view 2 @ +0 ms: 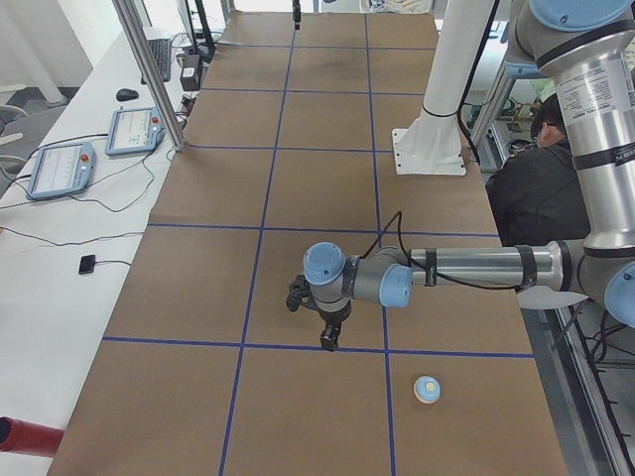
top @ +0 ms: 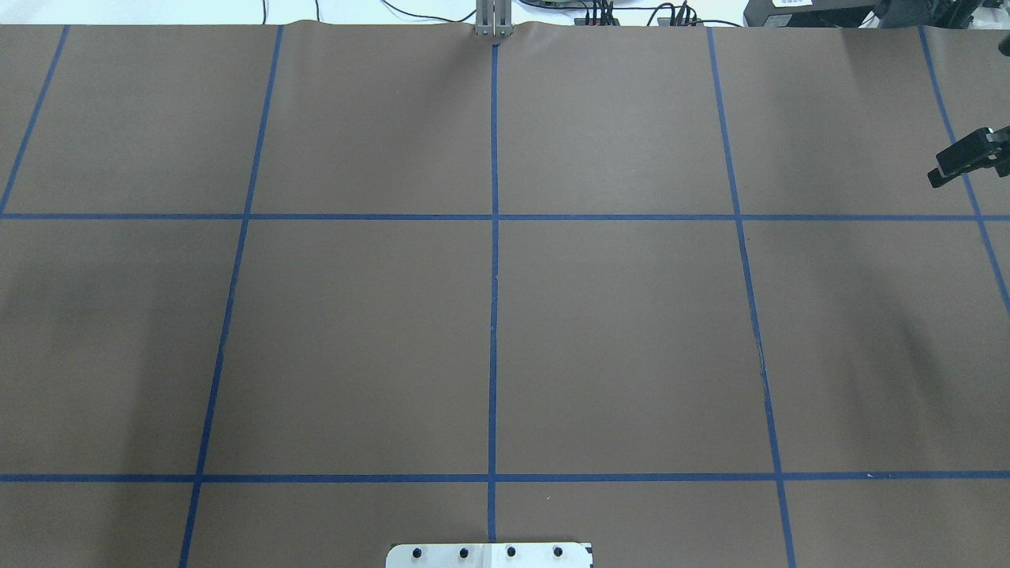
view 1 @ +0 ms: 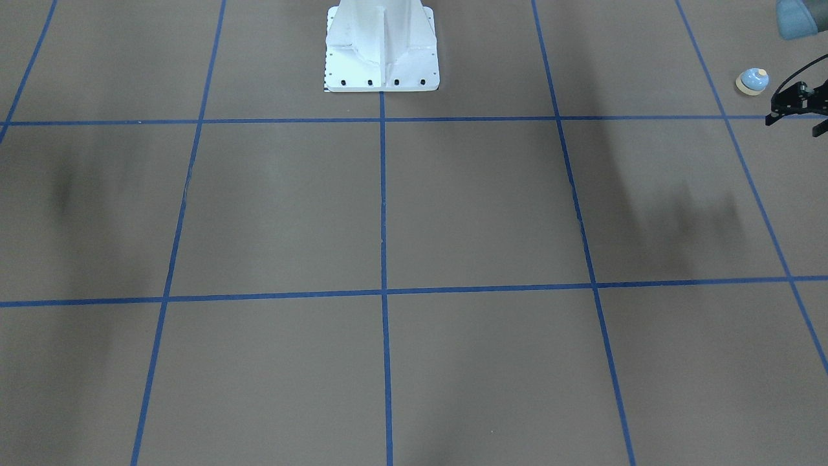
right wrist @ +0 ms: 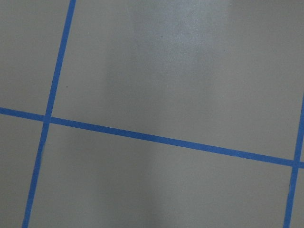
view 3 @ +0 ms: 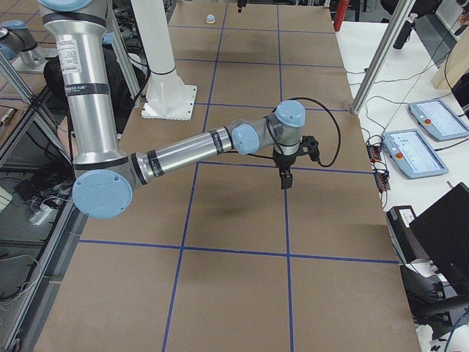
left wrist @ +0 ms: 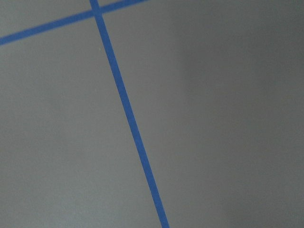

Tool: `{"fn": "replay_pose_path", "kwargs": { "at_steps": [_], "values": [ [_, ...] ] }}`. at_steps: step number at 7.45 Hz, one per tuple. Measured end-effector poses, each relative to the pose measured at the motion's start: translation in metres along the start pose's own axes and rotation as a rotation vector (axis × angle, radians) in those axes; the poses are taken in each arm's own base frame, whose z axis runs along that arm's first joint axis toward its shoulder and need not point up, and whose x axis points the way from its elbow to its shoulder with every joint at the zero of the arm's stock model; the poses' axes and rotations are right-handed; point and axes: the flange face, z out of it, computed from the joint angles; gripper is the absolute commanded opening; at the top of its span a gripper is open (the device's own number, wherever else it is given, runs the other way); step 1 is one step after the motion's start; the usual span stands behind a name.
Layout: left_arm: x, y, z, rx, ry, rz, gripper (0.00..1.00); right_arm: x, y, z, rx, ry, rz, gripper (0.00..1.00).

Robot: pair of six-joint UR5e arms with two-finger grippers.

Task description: Place and press bell with both arms

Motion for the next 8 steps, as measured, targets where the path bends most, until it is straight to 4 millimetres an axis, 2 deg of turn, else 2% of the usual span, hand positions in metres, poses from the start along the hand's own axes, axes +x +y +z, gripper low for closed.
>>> {"fn": "replay_pose_path", "kwargs": {
  "at_steps": [2,4,6,8],
  "values": [
    [-0.01,0.043,0.04,-0.108,-0.006,-0.013,1.0,-0.001,0.0,-0.001,0.002,0.0,-0.002,1.0],
    [-0.038,0.085,0.079,-0.15,-0.035,0.003,1.0,-0.002,0.001,-0.002,0.004,-0.001,-0.004,1.0],
    [-0.054,0.117,0.1,-0.176,-0.034,-0.013,1.0,-0.004,0.001,-0.005,0.01,-0.001,-0.009,1.0],
    [-0.05,0.132,0.111,-0.218,-0.013,-0.053,1.0,-0.006,0.001,-0.007,0.015,-0.001,-0.013,1.0]
  ]
}}
